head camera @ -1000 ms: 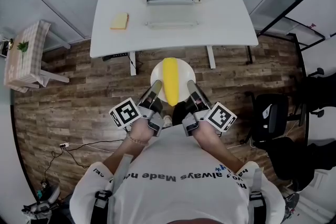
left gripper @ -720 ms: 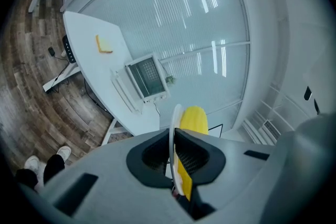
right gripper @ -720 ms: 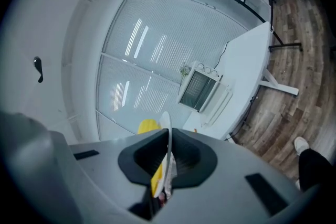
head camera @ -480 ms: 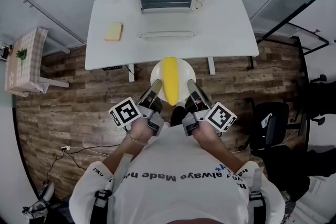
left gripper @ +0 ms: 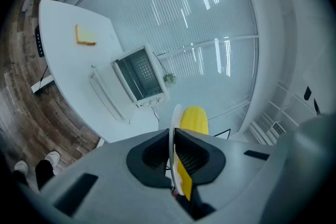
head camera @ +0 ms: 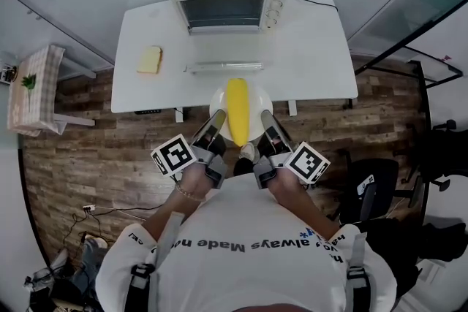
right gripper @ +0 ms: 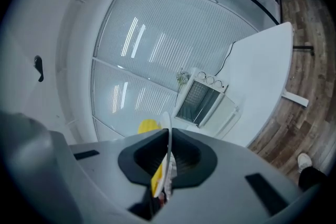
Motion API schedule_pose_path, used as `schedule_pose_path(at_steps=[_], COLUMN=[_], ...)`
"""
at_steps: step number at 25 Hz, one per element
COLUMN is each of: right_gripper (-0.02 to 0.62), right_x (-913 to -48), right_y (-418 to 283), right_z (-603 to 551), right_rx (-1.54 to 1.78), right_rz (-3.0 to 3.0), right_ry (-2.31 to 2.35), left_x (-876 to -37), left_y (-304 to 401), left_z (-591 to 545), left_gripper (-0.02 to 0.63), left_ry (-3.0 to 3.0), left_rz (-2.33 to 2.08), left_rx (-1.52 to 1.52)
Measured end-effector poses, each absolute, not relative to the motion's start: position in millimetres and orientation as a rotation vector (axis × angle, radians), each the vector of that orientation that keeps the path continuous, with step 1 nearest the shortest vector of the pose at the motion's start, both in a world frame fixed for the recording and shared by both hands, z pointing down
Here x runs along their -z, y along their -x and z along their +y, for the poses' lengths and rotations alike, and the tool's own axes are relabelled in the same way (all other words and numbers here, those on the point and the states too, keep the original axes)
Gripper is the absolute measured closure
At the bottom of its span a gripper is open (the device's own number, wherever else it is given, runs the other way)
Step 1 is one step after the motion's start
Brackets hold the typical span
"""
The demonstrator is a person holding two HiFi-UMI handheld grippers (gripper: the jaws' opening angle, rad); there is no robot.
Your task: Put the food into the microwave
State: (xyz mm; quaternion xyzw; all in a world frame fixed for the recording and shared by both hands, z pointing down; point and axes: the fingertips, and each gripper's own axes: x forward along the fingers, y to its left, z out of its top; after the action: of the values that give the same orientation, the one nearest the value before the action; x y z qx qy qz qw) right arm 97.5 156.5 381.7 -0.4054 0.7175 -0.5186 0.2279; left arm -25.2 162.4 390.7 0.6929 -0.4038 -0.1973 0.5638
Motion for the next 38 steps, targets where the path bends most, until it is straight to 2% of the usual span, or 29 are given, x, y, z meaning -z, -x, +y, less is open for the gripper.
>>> schedule_pose_path(at_steps=[16, 38], right_gripper=[0.572, 0.572], right_x=[-388.3, -399.8], right_y=[-129.6, -56.1], right_z=[83.0, -58.2], right_rx=[1.463, 1.469], right_rz=[1.981, 1.995], right_ry=[1.102, 1.146], left_x=[-392.5, -409.0], left_y=[-5.8, 66.8], left_z=[90.9, -50.6], left_gripper=[0.583, 0.583], left_ry=[-1.618, -1.605], left_rz=[-0.982, -0.982], left_rx=[0.477, 0.468])
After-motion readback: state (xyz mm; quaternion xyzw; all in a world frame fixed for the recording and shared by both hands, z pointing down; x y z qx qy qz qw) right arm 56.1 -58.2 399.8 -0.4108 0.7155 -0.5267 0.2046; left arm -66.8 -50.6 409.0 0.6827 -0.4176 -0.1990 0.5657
